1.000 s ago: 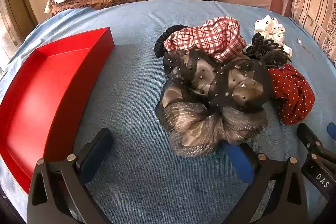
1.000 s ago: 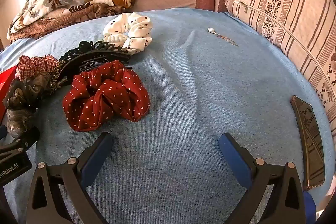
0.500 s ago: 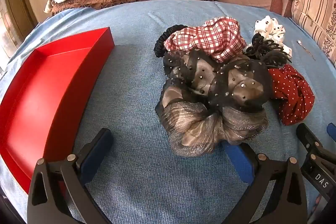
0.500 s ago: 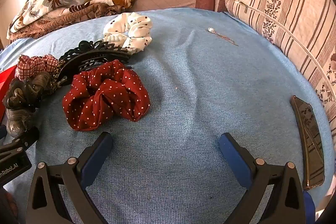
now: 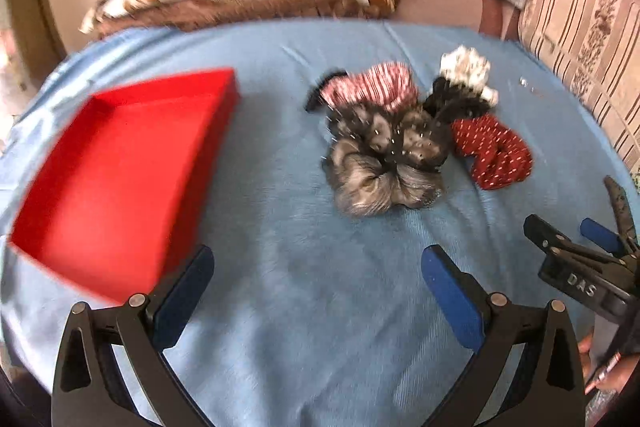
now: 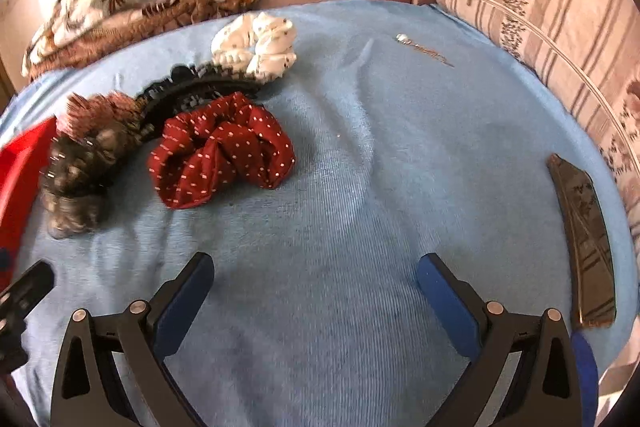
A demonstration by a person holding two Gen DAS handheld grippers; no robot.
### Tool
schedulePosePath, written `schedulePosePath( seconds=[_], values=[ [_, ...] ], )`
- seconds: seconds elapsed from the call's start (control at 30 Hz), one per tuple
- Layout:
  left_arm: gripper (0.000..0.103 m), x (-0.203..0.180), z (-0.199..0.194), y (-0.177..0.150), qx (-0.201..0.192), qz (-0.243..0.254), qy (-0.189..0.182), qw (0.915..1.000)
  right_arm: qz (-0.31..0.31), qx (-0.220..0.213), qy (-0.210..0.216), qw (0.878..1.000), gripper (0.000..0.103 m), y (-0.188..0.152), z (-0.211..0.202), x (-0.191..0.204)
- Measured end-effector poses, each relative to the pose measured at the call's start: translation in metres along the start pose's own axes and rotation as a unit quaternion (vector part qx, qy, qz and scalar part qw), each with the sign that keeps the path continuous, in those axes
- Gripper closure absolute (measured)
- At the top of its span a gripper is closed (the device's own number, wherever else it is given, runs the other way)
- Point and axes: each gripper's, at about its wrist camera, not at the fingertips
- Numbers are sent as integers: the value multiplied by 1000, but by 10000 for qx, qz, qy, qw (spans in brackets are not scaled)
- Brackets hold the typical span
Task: Organize jewelry
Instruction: 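Move both tools over the pile of scrunchies beside the red tray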
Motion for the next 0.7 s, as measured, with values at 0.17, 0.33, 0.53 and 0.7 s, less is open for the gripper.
schedulePosePath(
  seconds=[0.17, 0.33, 0.53, 0.7],
  values=[
    [0, 11, -56, -16, -555, -83, 127, 9983, -49, -555, -167, 9983, 0, -8, -32, 4],
    [0, 16, -95, -18, -929, -160, 193, 9954, -8, -1231, -260, 9920, 0, -15, -70, 3],
    [0, 20, -130, -24, -1227, -212, 251, 9919, -52, -1636, -196, 9863, 0, -22, -98, 2],
    [0, 21, -147, -28, -1427, -195, 267, 9892, -61, -1806, -235, 9833, 0, -27, -108, 3]
  ],
)
Point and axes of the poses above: each gripper's, at about its wrist camera, not at the fingertips, and z roughly the way its jaws point, x to its left, y to its top
